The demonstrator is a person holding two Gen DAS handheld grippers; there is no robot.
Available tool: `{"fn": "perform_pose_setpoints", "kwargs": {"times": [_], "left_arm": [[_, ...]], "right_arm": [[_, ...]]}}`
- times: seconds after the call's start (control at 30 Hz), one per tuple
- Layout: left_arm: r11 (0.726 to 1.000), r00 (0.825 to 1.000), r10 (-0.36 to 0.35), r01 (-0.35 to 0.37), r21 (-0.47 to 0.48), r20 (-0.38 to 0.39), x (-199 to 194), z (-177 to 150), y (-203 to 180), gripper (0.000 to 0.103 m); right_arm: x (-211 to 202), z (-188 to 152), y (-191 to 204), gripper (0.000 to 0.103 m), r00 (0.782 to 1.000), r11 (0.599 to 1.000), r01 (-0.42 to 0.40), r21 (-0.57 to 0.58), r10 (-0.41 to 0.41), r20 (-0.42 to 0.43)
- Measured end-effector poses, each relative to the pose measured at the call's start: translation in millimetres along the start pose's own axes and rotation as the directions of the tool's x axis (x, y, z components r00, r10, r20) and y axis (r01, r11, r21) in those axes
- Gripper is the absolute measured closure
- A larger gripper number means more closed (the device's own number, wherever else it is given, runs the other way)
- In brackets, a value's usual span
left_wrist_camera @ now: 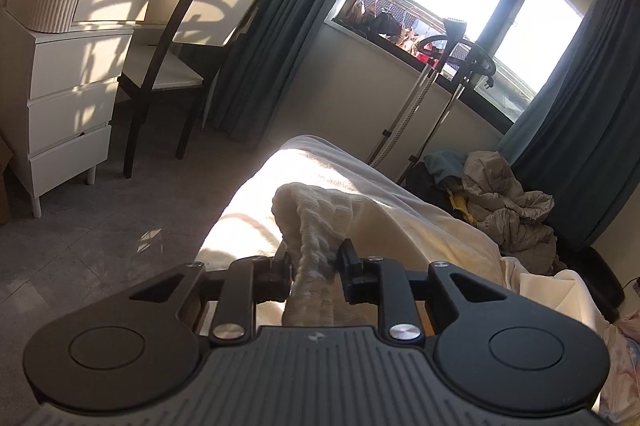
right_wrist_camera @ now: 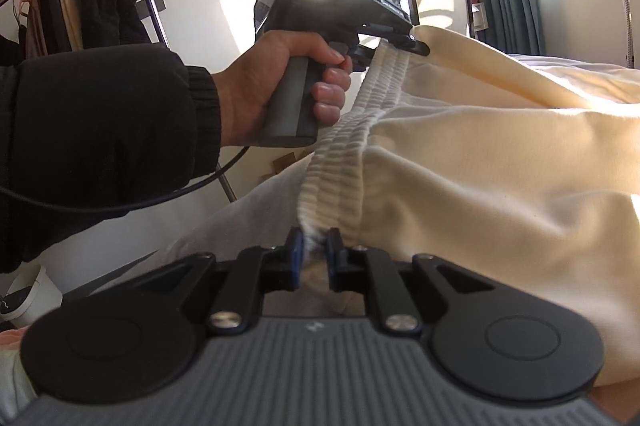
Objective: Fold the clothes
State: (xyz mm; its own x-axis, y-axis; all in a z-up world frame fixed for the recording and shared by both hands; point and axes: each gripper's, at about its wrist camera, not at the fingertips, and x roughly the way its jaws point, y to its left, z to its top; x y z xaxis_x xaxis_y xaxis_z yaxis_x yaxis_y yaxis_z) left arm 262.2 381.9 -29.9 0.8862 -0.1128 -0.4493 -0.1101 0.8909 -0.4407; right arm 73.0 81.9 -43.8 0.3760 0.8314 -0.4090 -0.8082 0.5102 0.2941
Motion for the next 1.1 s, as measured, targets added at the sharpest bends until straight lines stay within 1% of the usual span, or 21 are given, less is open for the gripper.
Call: {"fn": "perform_pose_setpoints", "kwargs": {"times": [0.03, 0.07, 0.1, 0.13, 0.17, 0.2, 0.23, 0.33, 0.43, 0.53, 0.6, 0.7, 0.8, 0.87, 0.97, 1.03, 1.1], "left_arm": [[1.000, 1.000, 0.011, -0.011, 0.004, -0.002, -2, 0, 1, 0.050], [1.000, 1.000, 0.022, -0.022, 0.008, -0.002, -5, 0, 2, 0.030], [0.999, 0.999, 0.035, -0.035, 0.014, 0.010, -11, 0, 2, 0.021], [0.999, 0.999, 0.048, -0.049, 0.020, 0.022, -18, 0, 1, 0.011], [0.997, 0.998, 0.062, -0.063, 0.035, 0.029, -26, 0, -2, 0.010], [0.996, 0.996, 0.075, -0.077, 0.049, 0.037, -34, 0, -4, 0.010], [0.994, 0.995, 0.089, -0.091, 0.065, 0.045, -42, 0, -8, 0.010], [0.979, 0.989, 0.123, -0.134, 0.151, 0.078, -74, -5, -34, 0.010], [0.964, 0.988, 0.120, -0.140, 0.225, 0.101, -102, -16, -71, 0.010], [0.945, 0.988, 0.090, -0.124, 0.303, 0.124, -128, -36, -121, 0.010], [0.932, 0.989, 0.057, -0.101, 0.349, 0.134, -144, -52, -155, 0.010], [0.915, 0.990, 0.002, -0.058, 0.399, 0.138, -164, -78, -204, 0.010], [0.903, 0.989, -0.061, -0.003, 0.429, 0.135, -182, -106, -249, 0.010], [0.898, 0.987, -0.091, 0.025, 0.439, 0.130, -190, -123, -274, 0.010], [0.899, 0.984, -0.127, 0.062, 0.434, 0.122, -201, -147, -304, 0.010], [0.896, 0.985, -0.135, 0.074, 0.438, 0.110, -204, -160, -319, 0.010], [0.894, 0.986, -0.134, 0.078, 0.440, 0.097, -205, -174, -332, 0.010]], "right_arm": [[0, 2, 1, 0.081, 1.000, 1.000, -0.004, -0.004, 0.004, -0.001], [0, 5, 1, 0.080, 1.000, 1.000, -0.008, -0.007, 0.008, -0.001], [-3, 8, 1, 0.077, 1.000, 1.000, -0.011, -0.008, 0.011, 0.001], [-6, 11, 1, 0.068, 1.000, 1.000, -0.008, -0.008, 0.008, 0.007], [-11, 14, 2, 0.062, 1.000, 1.000, 0.000, -0.008, 0.000, 0.013], [-16, 17, 3, 0.052, 1.000, 1.000, 0.005, -0.009, -0.005, 0.021], [-22, 20, 4, 0.051, 0.999, 1.000, 0.009, -0.015, -0.009, 0.031], [-47, 27, 8, 0.048, 0.997, 0.997, 0.053, -0.049, -0.050, 0.059], [-80, 26, 4, 0.048, 0.988, 0.988, 0.130, -0.079, -0.123, 0.090], [-116, 22, -4, 0.048, 0.969, 0.971, 0.225, -0.087, -0.213, 0.127], [-139, 23, -15, 0.048, 0.951, 0.957, 0.284, -0.059, -0.273, 0.148], [-179, 21, -30, 0.048, 0.913, 0.928, 0.372, -0.022, -0.361, 0.193], [-219, 20, -46, 0.048, 0.857, 0.881, 0.472, 0.027, -0.466, 0.221], [-245, 20, -58, 0.048, 0.825, 0.858, 0.508, 0.075, -0.510, 0.243], [-278, 19, -74, 0.048, 0.778, 0.820, 0.556, 0.134, -0.571, 0.262], [-297, 17, -83, 0.048, 0.749, 0.794, 0.586, 0.164, -0.607, 0.266], [-316, 12, -93, 0.048, 0.726, 0.775, 0.599, 0.199, -0.631, 0.272]]}}
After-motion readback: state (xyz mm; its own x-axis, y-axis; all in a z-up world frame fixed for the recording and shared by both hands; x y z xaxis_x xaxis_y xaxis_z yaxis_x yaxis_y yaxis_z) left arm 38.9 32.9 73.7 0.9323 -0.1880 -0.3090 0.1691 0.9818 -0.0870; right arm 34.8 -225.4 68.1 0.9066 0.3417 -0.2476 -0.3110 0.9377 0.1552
